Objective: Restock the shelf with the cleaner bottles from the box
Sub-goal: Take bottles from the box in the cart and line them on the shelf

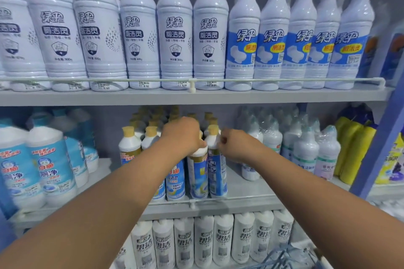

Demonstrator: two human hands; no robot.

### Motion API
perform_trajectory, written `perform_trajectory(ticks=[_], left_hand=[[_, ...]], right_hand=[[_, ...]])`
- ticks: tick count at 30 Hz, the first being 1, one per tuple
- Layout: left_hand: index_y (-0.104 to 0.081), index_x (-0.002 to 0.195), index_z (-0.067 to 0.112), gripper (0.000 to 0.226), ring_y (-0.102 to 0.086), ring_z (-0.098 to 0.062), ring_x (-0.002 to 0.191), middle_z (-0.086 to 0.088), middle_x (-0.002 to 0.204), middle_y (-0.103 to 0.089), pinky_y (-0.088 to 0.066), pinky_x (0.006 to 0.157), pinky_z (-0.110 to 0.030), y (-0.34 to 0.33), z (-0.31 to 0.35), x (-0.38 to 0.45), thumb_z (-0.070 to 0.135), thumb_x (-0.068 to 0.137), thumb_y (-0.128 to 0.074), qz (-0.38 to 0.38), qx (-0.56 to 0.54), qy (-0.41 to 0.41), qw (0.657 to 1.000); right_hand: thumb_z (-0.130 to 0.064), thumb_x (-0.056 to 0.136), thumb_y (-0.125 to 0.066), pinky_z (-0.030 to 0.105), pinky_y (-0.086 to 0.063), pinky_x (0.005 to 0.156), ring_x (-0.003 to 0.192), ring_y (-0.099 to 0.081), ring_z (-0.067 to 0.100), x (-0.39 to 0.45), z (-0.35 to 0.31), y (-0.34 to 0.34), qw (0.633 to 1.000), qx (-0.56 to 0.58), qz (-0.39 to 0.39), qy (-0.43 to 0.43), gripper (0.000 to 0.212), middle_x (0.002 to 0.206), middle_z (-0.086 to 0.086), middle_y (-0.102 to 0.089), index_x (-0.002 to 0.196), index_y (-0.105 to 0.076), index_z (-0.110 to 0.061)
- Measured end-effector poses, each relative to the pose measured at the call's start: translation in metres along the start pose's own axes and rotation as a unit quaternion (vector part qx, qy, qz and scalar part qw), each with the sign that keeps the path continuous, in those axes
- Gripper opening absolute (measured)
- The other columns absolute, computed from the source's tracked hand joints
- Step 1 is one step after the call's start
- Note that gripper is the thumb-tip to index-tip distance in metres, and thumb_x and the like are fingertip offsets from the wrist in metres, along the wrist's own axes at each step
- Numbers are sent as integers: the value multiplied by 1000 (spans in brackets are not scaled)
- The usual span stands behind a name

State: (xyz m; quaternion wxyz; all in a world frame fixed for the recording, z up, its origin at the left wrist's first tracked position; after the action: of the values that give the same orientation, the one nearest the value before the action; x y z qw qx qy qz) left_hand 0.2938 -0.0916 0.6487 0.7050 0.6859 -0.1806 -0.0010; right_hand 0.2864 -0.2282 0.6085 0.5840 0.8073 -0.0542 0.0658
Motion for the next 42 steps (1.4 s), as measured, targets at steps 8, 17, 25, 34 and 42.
perform_trajectory(ticks=[8,17,25,34,42], left_hand=[[-67,110,23,26,-62,-26,98,-5,108,-67,-45,71,-33,-6,10,25,40,93,-57,19,35,-97,994],[-61,128,34,33,-57,-22,112,3,130,-62,-50,90,-37,-13,8,32,35,95,-57,-21,-88,-122,988],[-63,129,28,33,-57,-20,117,3,134,-60,-45,94,-30,-13,-1,36,33,97,-59,-59,-109,-117,985],[-63,128,32,32,-58,-19,113,3,133,-61,-45,90,-29,-19,-2,40,33,96,-59,-67,-113,-112,985],[-65,121,31,26,-59,-20,104,3,123,-65,-50,87,-33,-20,0,39,30,96,-57,-64,-100,-120,986]], right_hand=[[-40,87,-67,31,-41,62,85,-58,26,16,16,22,993,75,88,-15,39,92,4,-59,105,-52,-8],[-31,90,-62,28,-47,72,98,-64,25,28,13,21,995,49,82,28,38,116,6,-70,127,-62,-25],[-31,83,-70,28,-53,73,88,-62,19,30,2,14,993,84,65,47,40,102,-1,-70,122,-64,-22],[-40,83,-69,31,-53,69,87,-65,22,37,3,15,997,51,47,33,30,100,5,-71,105,-72,-20],[-39,86,-69,32,-54,77,96,-65,25,39,2,12,998,36,38,33,34,109,7,-72,113,-71,-18]])
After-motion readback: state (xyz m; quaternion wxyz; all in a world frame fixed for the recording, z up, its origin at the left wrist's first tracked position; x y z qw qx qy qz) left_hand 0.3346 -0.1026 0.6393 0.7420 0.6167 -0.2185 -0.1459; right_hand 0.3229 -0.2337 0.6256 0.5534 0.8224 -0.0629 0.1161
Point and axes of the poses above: each hand's wrist, its own x-axis towards the middle knuckle, its own y-axis out of the back of the hand, z = x × y, the point moved 10 cm from there along x, towards the middle knuckle
